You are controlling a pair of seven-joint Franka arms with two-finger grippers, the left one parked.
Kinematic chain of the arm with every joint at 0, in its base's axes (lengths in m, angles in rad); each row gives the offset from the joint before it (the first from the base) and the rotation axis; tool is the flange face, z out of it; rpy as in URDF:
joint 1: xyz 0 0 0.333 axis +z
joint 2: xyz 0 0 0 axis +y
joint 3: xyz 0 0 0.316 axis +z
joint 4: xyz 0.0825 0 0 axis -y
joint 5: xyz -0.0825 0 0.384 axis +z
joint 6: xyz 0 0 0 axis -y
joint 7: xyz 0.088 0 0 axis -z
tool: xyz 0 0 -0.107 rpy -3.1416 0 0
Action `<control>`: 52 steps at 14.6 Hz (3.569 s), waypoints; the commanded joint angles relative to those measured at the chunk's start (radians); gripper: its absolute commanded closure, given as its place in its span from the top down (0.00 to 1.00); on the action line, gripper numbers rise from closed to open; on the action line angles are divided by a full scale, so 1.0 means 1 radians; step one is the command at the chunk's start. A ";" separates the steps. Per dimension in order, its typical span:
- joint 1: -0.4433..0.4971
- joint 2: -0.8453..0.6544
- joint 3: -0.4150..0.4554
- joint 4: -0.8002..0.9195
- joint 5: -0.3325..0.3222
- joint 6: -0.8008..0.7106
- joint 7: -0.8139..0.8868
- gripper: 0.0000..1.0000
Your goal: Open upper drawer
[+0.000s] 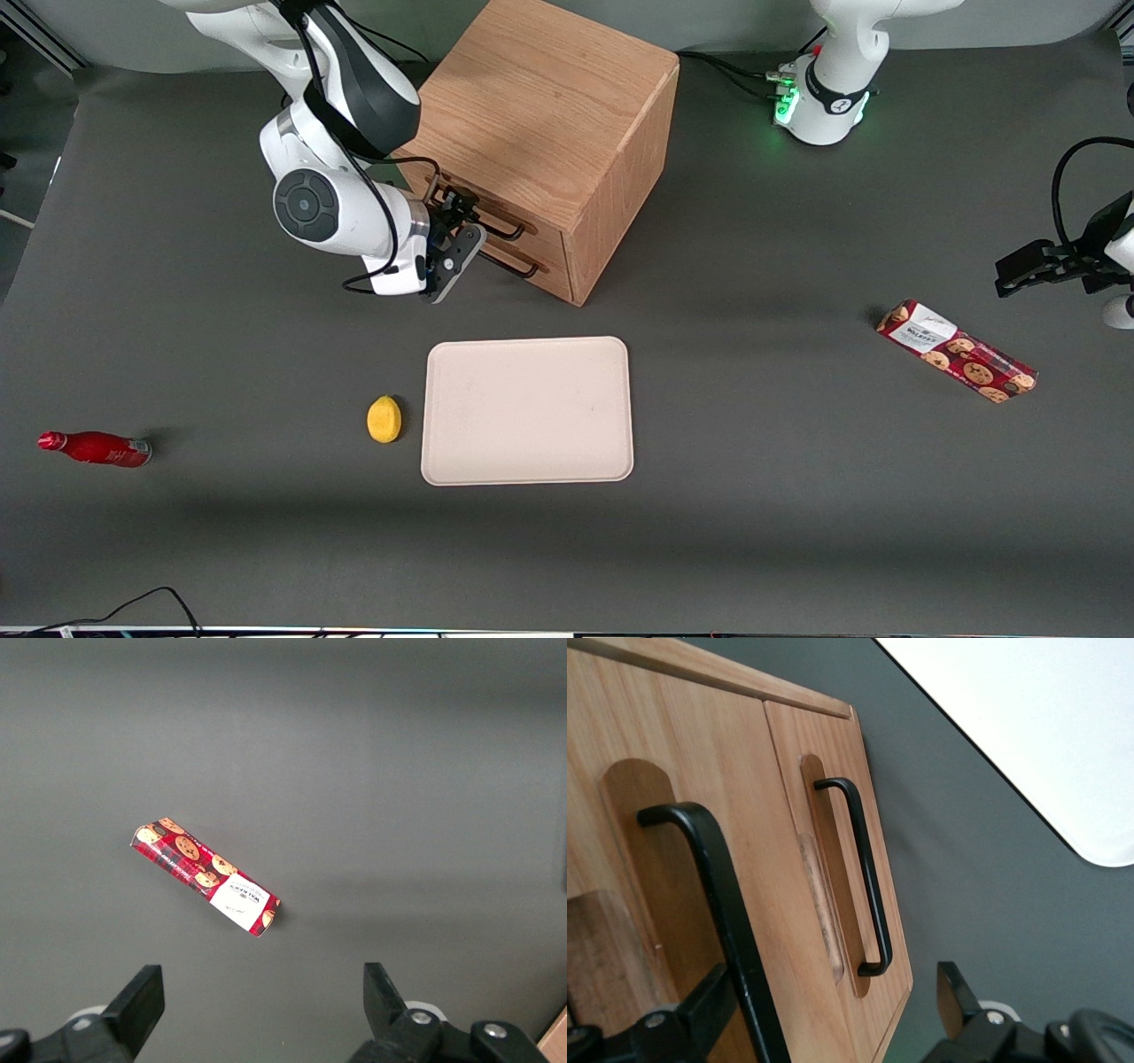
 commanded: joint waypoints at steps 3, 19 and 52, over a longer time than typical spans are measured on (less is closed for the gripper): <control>0.003 0.011 -0.001 -0.028 0.024 0.077 -0.025 1.00; 0.001 0.123 -0.079 0.038 -0.095 0.145 -0.083 1.00; 0.010 -0.065 -0.337 0.553 -0.189 -0.454 0.228 1.00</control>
